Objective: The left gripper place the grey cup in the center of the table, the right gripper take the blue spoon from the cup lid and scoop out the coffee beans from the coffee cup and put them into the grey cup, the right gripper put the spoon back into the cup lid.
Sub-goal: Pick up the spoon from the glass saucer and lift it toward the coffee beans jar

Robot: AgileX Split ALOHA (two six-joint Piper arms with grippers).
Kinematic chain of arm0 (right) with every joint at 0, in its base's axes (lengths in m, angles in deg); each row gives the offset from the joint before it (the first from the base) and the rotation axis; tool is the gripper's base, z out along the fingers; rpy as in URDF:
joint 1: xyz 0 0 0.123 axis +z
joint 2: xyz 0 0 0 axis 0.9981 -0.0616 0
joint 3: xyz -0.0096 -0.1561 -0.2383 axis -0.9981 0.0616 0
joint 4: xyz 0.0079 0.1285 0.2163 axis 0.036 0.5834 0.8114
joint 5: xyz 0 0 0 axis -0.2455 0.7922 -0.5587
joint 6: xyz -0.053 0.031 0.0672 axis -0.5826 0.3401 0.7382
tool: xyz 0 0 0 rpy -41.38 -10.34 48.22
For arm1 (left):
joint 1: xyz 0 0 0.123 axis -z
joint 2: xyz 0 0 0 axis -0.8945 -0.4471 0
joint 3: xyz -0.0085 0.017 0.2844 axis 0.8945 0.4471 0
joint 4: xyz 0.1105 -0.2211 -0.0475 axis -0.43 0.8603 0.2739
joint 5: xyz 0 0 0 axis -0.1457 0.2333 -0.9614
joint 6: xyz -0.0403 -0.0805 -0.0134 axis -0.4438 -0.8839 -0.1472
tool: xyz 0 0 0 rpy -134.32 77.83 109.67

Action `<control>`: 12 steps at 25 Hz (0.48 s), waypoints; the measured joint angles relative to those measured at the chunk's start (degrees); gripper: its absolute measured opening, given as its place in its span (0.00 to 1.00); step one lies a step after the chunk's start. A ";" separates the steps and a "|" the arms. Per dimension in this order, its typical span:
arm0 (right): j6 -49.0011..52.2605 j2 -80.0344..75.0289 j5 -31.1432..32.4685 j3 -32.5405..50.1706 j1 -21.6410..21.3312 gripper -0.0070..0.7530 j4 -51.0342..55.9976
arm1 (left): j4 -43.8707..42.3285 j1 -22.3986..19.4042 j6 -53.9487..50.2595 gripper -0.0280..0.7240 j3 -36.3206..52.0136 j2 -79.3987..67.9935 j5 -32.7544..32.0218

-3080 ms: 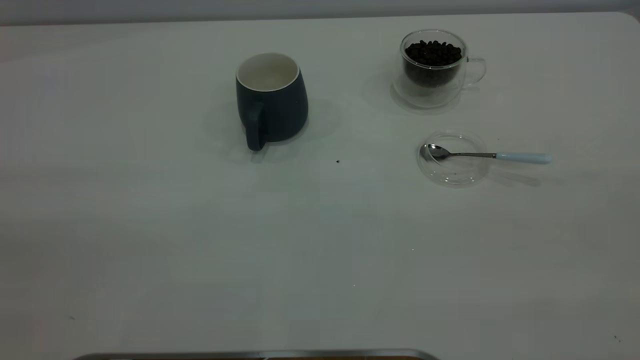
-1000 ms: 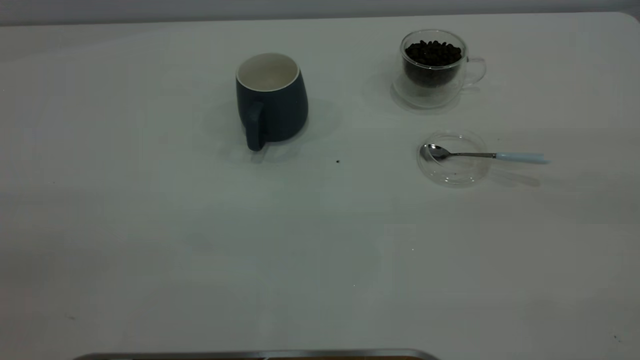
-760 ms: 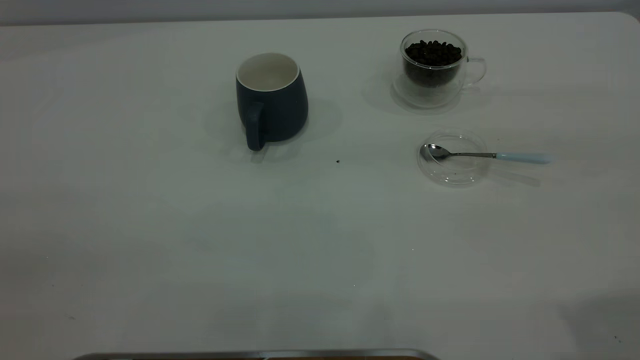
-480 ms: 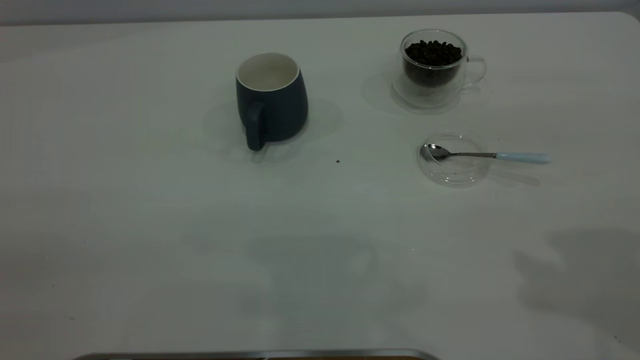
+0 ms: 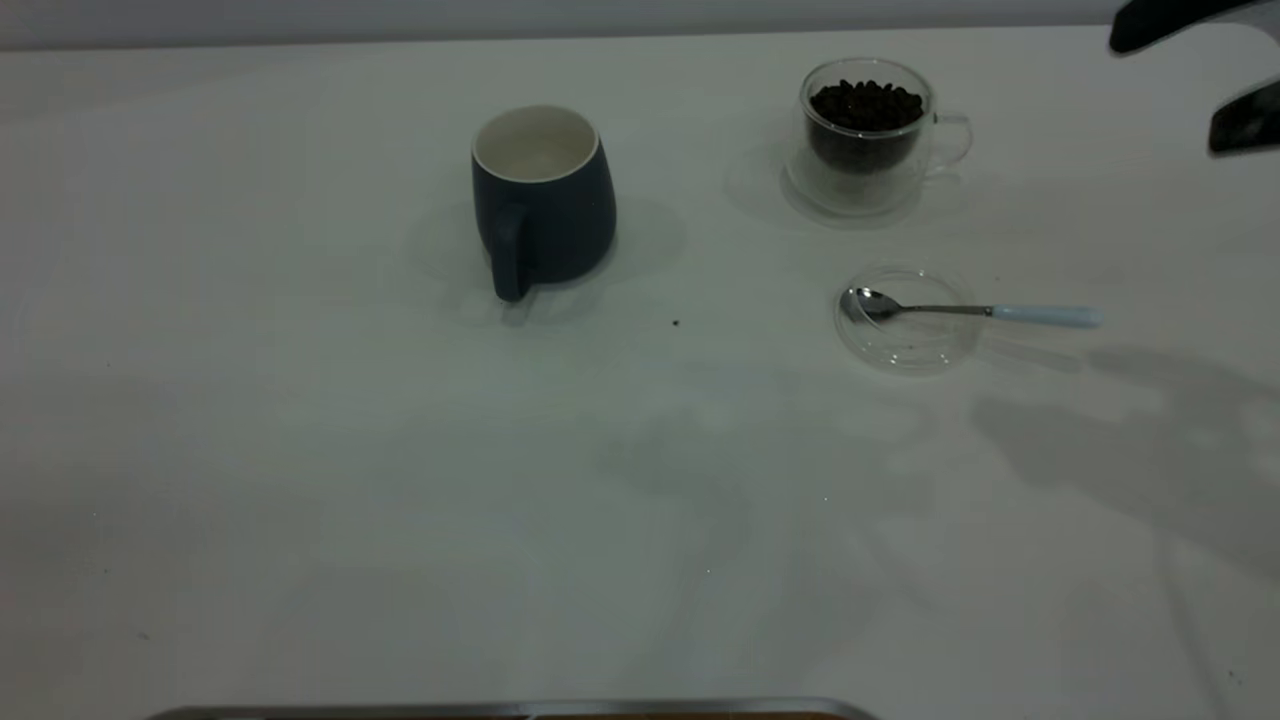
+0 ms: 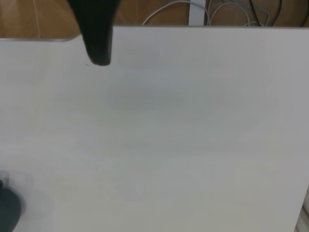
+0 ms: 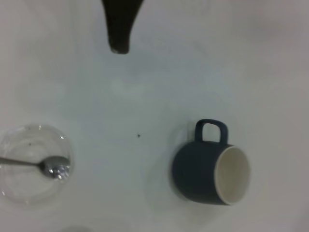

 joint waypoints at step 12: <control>-15.86 -19.51 0.68 -0.58 -2.59 0.99 19.34 | 0.00 0.00 -0.06 0.79 0.00 0.00 0.00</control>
